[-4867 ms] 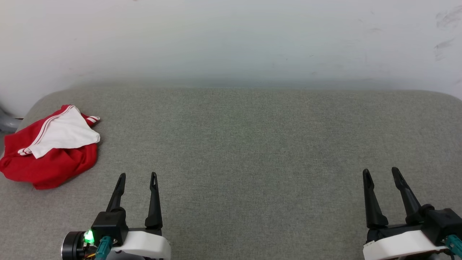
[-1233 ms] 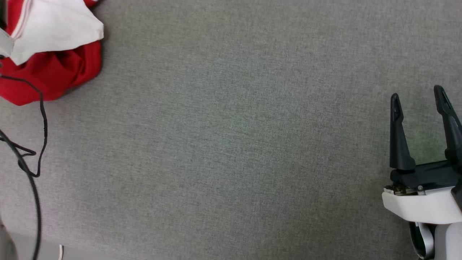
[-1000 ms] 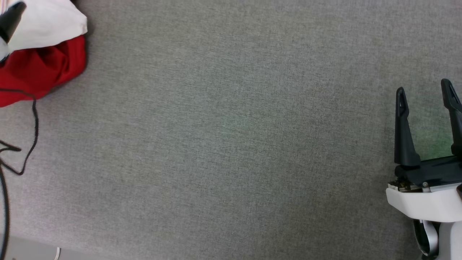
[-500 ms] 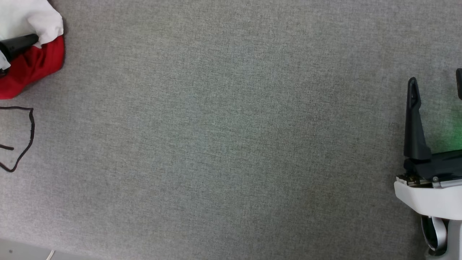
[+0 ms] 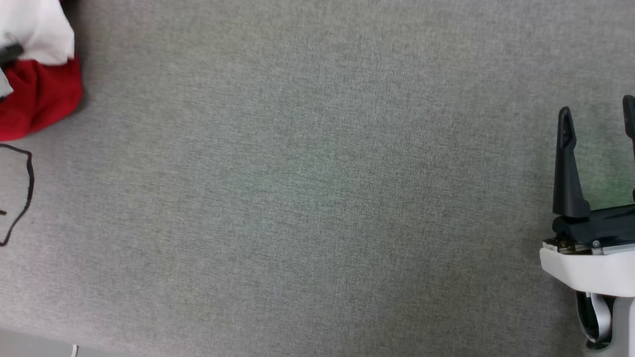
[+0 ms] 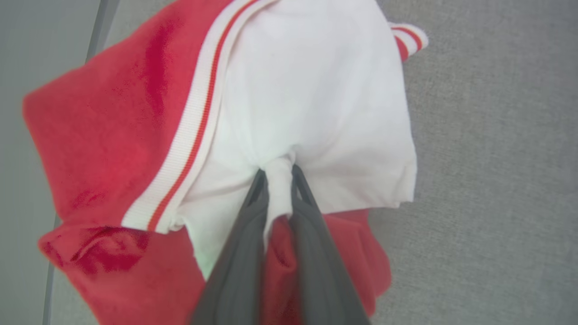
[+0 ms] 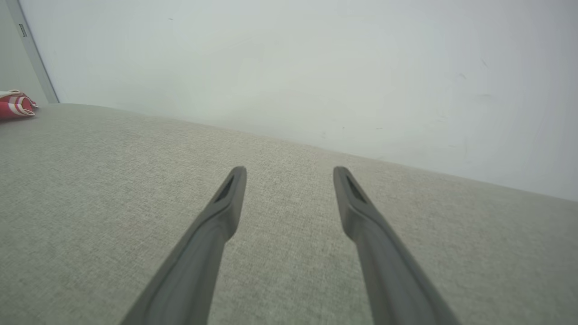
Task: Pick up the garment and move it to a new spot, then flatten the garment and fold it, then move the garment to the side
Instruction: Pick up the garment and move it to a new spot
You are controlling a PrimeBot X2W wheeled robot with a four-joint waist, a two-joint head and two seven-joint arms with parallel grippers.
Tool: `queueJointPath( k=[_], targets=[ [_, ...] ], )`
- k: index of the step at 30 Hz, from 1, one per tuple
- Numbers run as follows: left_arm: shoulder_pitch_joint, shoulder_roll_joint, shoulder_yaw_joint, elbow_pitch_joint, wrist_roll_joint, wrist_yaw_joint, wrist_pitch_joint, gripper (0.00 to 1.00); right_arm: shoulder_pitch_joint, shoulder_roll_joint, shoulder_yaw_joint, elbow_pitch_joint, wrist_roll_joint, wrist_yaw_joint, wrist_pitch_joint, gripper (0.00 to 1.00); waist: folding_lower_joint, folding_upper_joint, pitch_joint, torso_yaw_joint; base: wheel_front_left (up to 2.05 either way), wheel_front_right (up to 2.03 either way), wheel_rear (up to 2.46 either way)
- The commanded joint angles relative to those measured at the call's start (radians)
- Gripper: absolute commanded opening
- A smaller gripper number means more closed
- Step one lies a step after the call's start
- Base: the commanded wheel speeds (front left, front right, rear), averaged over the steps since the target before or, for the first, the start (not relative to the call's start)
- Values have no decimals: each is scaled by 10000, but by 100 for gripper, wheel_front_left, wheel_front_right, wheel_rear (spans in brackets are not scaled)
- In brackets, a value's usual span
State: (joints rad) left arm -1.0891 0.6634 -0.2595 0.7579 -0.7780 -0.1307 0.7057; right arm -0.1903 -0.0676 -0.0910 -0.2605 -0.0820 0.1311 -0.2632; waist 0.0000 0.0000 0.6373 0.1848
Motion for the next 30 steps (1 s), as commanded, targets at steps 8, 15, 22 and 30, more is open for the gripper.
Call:
queueJointPath(
  k=[8,15,22,30],
  targets=[
    [-612,717,-1435,-1392,-218,26,-607,0,301,141,6,353,203,-7,-24,100,0,0,-1383,24,0,0,0],
    [-1299,1052,-2809,-2900,-397,26,-708,0,483,186,-73,613,550,-7,-24,100,0,0,-2132,-199,0,0,0],
    [-2098,914,-4086,-4159,-432,26,-590,0,503,189,-10,872,1133,-7,-24,100,0,0,-2549,-915,0,0,0],
    [-2695,79,-5489,-4990,-426,26,-551,0,515,188,-98,1040,1583,-7,-24,100,0,0,-2716,-2047,0,0,0]
  ],
)
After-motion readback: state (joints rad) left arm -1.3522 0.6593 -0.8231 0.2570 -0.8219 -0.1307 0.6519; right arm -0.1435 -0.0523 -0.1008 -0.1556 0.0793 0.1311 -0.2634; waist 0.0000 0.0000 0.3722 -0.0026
